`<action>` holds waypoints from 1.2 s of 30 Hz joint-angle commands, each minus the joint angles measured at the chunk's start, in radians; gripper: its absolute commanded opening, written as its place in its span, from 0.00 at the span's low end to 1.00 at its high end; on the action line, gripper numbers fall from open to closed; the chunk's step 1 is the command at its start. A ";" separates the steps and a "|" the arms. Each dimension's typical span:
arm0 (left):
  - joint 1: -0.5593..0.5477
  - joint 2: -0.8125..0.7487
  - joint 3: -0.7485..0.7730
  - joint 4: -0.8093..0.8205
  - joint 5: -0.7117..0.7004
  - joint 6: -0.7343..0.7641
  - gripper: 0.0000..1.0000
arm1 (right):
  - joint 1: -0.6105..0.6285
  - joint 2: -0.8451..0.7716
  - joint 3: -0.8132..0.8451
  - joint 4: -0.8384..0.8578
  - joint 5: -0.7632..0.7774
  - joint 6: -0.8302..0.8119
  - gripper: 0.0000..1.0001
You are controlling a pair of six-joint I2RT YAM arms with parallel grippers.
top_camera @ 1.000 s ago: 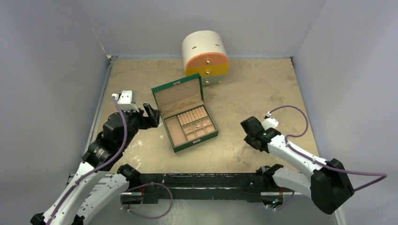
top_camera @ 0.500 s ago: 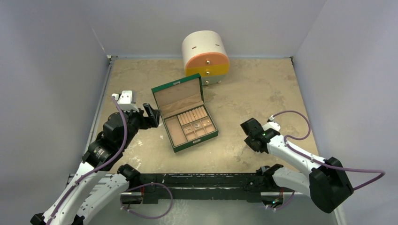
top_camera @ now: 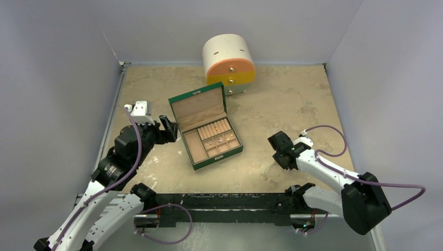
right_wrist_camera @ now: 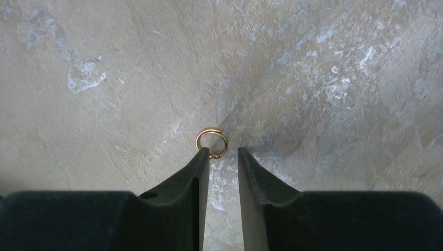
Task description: Organize the mixed jewelry
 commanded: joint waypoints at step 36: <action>0.008 -0.004 0.010 0.026 0.009 0.018 0.77 | 0.028 0.167 0.048 0.249 -0.184 -0.388 0.12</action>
